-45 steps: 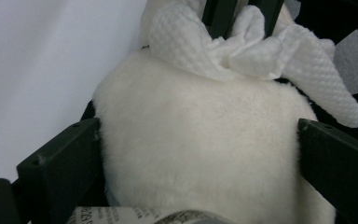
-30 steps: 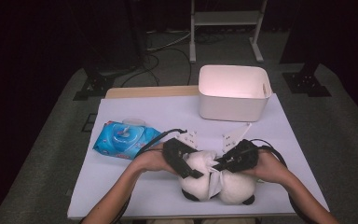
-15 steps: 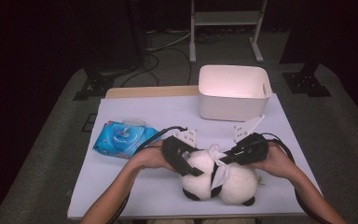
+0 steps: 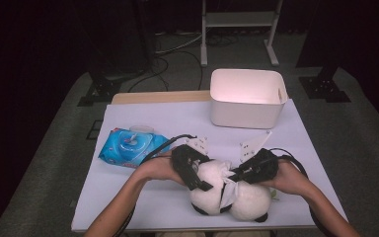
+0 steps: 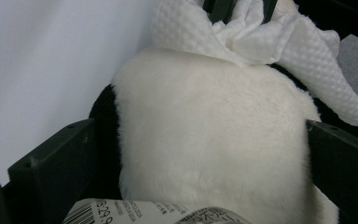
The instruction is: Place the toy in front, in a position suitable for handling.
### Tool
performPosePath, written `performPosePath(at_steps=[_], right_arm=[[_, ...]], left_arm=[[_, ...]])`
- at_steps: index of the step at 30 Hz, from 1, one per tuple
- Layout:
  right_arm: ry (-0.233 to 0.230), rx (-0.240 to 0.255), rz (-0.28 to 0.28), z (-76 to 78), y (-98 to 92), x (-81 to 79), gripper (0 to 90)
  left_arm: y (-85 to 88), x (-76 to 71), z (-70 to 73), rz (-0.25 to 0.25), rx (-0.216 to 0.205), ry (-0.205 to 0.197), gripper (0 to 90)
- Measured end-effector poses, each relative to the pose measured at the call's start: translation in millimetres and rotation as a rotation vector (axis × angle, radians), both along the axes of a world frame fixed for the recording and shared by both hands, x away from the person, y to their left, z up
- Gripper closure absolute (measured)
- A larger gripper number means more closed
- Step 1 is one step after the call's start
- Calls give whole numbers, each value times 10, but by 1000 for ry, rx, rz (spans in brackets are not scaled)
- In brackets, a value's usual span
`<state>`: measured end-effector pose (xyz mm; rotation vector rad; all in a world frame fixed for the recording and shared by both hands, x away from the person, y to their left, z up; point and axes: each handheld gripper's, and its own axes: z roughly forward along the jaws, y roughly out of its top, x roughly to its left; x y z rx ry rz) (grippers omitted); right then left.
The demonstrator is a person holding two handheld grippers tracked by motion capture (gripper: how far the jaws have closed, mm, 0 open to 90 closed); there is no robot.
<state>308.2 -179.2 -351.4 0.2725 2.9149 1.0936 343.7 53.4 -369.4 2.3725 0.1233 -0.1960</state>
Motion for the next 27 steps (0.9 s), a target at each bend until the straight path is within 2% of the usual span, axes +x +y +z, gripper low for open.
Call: performPosePath(at_steps=[3, 4, 7, 9, 12, 14, 20, 23, 27], right_arm=[[2, 2, -2, -13, -4, 3, 804], [0, -1, -1, -15, -5, 6, 804], [-1, 8, -23, -12, -35, 20, 804], [11, 28, -35, -5, -80, 58, 804], [7, 38, -46, 13, -117, 120, 805], [3, 41, -58, 46, -133, 162, 805], [6, 51, -71, 154, -142, 360, 805], [13, 48, -71, 188, -108, 463, 805], [42, 46, -49, 136, -32, 538, 804]], left_arm=[[-39, 7, -45, -17, 13, 2, 13], [-39, 12, -44, -19, 13, -4, 53], [-1, 20, 18, -23, -11, -38, 257], [-3, 32, 55, -27, -10, -61, 319], [-33, 78, 117, -27, 4, -81, 363], [-63, 107, 166, -28, 14, -94, 373], [-95, 237, 341, -26, 60, -202, 378], [-62, 303, 370, -16, 68, -214, 377], [6, 310, 316, -2, 49, -190, 347]])
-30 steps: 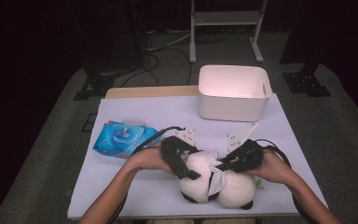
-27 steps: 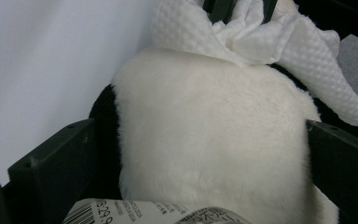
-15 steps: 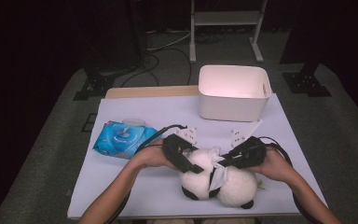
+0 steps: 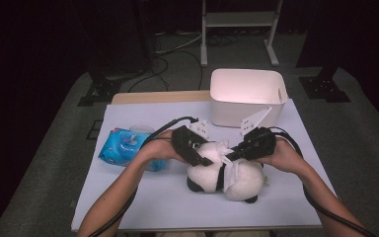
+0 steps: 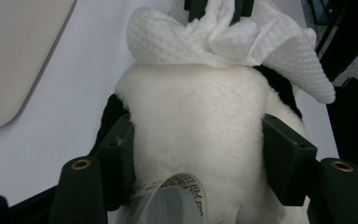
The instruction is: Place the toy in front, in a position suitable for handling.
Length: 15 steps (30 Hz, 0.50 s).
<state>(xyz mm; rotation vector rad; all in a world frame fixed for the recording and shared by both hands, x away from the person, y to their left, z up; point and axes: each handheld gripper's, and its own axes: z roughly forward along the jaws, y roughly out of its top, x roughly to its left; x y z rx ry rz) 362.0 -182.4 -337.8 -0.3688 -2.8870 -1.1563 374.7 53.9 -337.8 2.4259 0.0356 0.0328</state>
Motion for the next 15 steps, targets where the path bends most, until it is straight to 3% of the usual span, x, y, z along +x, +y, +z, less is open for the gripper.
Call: performPosePath(at_steps=[2, 10, 15], right_arm=[[17, -4, 11, -46, 52, -21, 805], [-24, -32, 50, -97, 235, -229, 808], [-38, -30, 77, -113, 272, -334, 809]], left_arm=[[29, -24, -29, 12, -7, 20, 282], [157, -166, 3, 29, -27, 41, 108], [208, -218, 37, 19, -27, 38, 97]])
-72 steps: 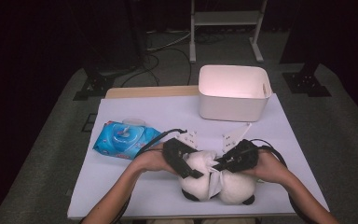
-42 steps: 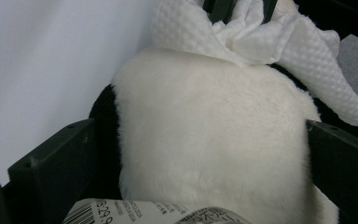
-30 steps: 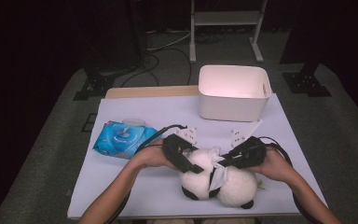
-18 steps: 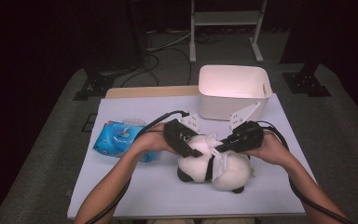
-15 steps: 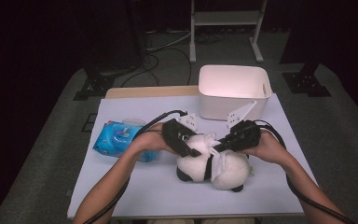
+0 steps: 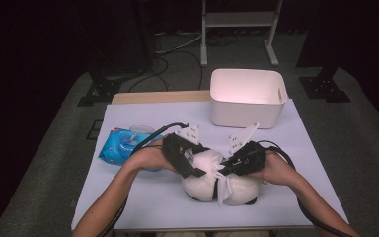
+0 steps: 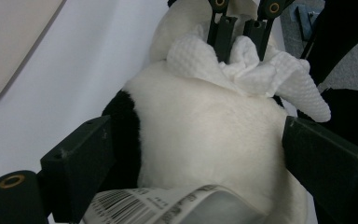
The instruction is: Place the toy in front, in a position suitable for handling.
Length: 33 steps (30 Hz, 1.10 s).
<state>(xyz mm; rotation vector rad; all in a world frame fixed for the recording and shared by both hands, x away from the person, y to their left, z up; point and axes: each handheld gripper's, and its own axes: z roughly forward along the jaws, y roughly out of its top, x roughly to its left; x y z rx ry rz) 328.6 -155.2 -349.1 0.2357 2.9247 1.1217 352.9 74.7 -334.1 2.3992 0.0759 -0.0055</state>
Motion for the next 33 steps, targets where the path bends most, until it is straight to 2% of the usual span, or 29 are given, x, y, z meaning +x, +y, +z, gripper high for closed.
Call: performPosePath(at_steps=[7, 12, 16, 19, 22, 26, 30, 33], right_arm=[[-17, -6, 17, -9, 11, -110, 809], [-27, -31, 29, 66, 11, -158, 810], [-24, -20, 44, 155, 45, -147, 810], [-39, -14, 57, 218, 121, -145, 810], [-47, 19, 66, 283, 188, -138, 810], [-55, 26, 73, 330, 250, -125, 809], [-47, 20, 54, 316, 188, -104, 809], [-40, 12, 21, 272, 60, -77, 807]], left_arm=[[13, -22, -41, -19, 0, 22, 93], [33, -81, -105, -32, -30, 29, 134], [30, -146, -111, -34, -41, 11, 138], [23, -178, -114, -33, -43, 3, 138], [9, -218, -111, -41, -46, -7, 138], [8, -253, -109, -46, -45, -21, 137], [27, -263, -121, -46, -58, -20, 139], [36, -277, -121, -51, -59, -24, 139]])
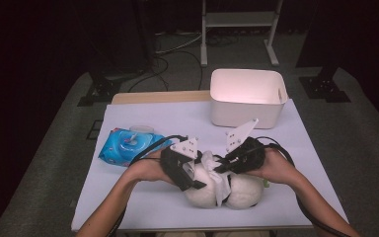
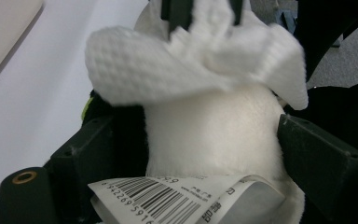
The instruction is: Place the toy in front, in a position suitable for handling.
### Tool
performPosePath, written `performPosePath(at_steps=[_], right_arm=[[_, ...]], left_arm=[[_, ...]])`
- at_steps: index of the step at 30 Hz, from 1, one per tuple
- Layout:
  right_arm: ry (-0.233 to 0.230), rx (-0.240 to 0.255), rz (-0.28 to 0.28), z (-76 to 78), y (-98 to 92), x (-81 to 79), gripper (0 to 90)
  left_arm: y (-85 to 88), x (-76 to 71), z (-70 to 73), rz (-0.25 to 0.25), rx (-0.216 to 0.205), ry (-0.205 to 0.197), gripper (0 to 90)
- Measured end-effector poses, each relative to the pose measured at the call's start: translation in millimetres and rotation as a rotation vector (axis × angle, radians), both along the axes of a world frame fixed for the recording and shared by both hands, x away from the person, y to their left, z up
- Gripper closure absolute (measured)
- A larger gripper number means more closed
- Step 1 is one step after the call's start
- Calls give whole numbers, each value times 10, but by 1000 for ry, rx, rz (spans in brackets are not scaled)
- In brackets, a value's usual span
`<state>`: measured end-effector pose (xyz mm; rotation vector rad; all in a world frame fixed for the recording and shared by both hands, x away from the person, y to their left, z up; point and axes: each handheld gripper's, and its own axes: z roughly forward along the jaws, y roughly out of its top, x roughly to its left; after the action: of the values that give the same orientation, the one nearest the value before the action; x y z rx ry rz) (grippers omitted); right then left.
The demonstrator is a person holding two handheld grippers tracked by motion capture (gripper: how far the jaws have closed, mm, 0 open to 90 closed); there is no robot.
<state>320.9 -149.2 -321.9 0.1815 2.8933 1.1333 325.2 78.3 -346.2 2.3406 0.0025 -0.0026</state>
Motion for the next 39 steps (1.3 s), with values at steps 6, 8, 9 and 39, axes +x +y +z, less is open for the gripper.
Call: performPosePath(at_steps=[6, 8, 9, 39], right_arm=[[25, -20, -43, -90, -174, 20, 806], [36, -23, -53, -128, -220, 18, 805], [39, -19, -57, -141, -235, 17, 805], [-1, 1, 40, 76, 180, -37, 806]], left_arm=[[6, 0, 4, -1, 4, -1, 138], [17, 2, 9, 4, -1, 0, 138], [24, 6, 22, 2, -2, -6, 137], [17, -26, 25, -16, 5, 3, 136]])
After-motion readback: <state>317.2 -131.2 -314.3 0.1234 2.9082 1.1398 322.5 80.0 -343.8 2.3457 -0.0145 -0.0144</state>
